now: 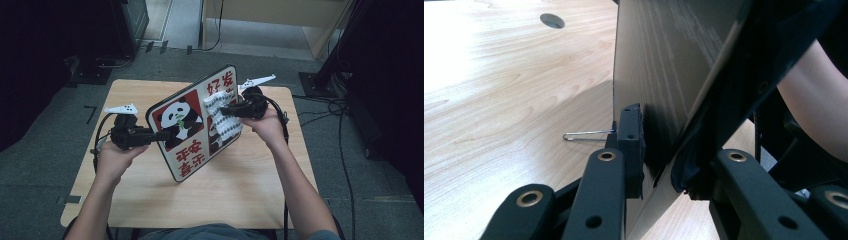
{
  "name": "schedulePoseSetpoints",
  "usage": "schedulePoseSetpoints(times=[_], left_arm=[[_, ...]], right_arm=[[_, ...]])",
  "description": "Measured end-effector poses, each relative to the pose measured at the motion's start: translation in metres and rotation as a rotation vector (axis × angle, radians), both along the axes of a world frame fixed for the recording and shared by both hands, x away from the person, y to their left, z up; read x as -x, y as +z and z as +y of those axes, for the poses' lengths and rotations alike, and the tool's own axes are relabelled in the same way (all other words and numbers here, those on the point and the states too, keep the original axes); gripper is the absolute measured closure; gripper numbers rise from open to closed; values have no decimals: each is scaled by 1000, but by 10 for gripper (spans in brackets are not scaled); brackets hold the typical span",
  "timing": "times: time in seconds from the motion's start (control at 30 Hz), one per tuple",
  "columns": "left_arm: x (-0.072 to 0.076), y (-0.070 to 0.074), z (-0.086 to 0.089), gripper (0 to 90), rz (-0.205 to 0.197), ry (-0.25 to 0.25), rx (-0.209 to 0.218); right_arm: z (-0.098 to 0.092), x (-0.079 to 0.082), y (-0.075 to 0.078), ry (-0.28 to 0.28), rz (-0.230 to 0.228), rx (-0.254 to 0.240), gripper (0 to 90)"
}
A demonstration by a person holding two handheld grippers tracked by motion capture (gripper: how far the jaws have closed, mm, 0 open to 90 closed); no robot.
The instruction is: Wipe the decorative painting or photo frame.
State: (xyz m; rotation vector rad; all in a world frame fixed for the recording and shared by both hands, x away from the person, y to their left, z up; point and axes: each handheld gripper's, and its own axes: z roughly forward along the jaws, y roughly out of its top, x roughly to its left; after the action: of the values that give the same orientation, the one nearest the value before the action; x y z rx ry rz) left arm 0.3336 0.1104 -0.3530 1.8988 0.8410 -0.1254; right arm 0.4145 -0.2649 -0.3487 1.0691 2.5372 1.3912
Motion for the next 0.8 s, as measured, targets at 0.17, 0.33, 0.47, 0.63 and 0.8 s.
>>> schedulePoseSetpoints(times=[0.17,0.33,0.47,0.63,0.8], left_arm=[[0,0,0,750,0,-1,-2],[0,0,0,750,-1,0,-3],[0,0,0,750,-1,0,-3],[0,0,0,750,-1,0,-3],[0,0,0,749,-1,0,-3]], right_arm=[[-1,0,-4,-1,4,3,785],[-3,1,-10,-3,22,5,784],[-3,1,-12,-5,25,3,784],[-4,2,-16,-9,34,10,784],[-6,3,-19,-11,33,13,783]])
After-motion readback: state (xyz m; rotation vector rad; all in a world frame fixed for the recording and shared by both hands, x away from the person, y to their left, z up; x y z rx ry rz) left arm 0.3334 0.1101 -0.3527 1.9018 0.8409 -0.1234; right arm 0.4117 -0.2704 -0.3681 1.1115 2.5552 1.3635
